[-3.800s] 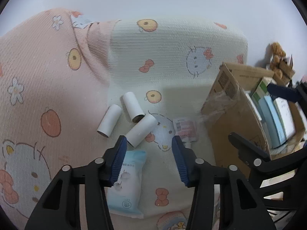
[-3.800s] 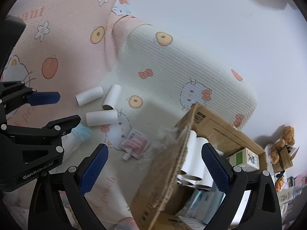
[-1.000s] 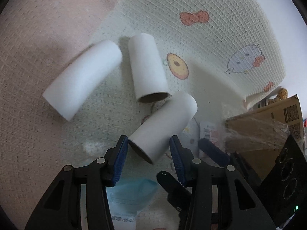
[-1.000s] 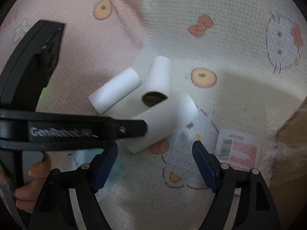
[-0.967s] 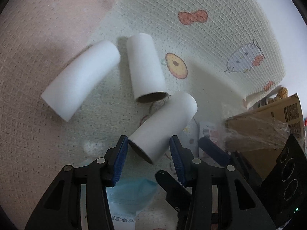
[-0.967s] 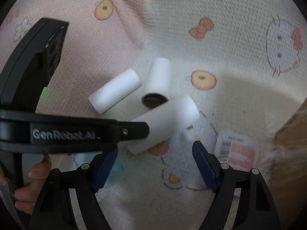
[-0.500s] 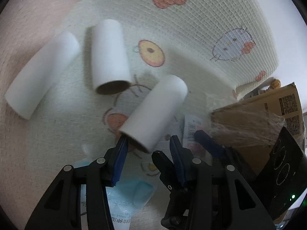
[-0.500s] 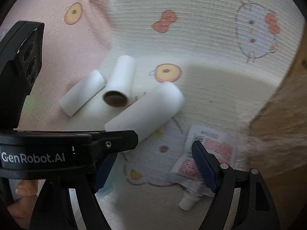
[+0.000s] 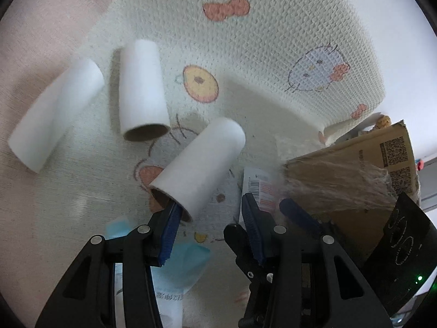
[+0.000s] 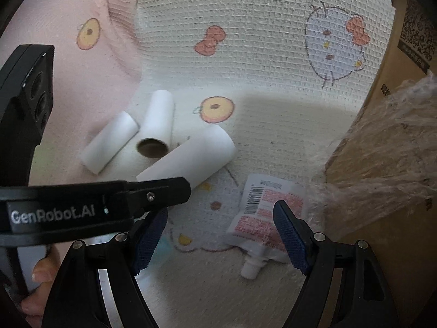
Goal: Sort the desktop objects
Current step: 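Lower the left gripper around a white cardboard tube and close it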
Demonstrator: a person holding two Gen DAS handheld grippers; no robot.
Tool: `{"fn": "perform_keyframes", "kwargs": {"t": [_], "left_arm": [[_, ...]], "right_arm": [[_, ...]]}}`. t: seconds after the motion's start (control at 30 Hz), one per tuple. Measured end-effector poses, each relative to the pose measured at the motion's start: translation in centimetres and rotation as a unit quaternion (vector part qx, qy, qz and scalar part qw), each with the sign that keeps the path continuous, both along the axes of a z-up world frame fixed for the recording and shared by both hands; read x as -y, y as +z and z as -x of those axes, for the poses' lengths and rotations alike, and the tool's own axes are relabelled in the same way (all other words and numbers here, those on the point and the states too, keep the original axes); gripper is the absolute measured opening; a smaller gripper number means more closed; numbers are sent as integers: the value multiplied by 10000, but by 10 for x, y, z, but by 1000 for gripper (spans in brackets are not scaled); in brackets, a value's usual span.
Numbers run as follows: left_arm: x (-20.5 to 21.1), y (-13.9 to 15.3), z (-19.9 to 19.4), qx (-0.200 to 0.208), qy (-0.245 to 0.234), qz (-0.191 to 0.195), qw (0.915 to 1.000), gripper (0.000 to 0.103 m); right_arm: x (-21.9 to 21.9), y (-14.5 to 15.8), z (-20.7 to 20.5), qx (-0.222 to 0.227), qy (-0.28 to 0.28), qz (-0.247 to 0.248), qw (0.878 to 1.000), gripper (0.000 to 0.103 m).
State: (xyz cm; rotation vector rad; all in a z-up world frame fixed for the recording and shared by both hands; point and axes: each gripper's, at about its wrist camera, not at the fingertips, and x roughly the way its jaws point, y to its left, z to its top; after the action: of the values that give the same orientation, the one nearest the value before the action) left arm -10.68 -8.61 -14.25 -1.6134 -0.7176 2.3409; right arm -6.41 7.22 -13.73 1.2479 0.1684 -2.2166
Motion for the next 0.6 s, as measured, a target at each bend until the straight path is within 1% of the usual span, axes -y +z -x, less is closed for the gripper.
{"fn": "perform_keyframes", "kwargs": {"t": [0.17,0.27,0.37,0.5,0.6], "left_arm": [[10,15,3,-183,11,217,9996,48],[16,18,10,-185,54,374,9991,48],[21,20,14,-150,51,401,9991,48],[24,27,11,-153,11,428,9990,48],[20,39,5,-241,-195,684,9972,48]], "right_arm": [[4,-7,5,91,-27,155,9998,78],[2,-14,12,268,-78,304,9991,78],[1,-21,17,411,-140,336,9985,78],[4,-21,15,384,-138,313,9987,78],[7,-20,12,293,-107,289,9991,78]]}}
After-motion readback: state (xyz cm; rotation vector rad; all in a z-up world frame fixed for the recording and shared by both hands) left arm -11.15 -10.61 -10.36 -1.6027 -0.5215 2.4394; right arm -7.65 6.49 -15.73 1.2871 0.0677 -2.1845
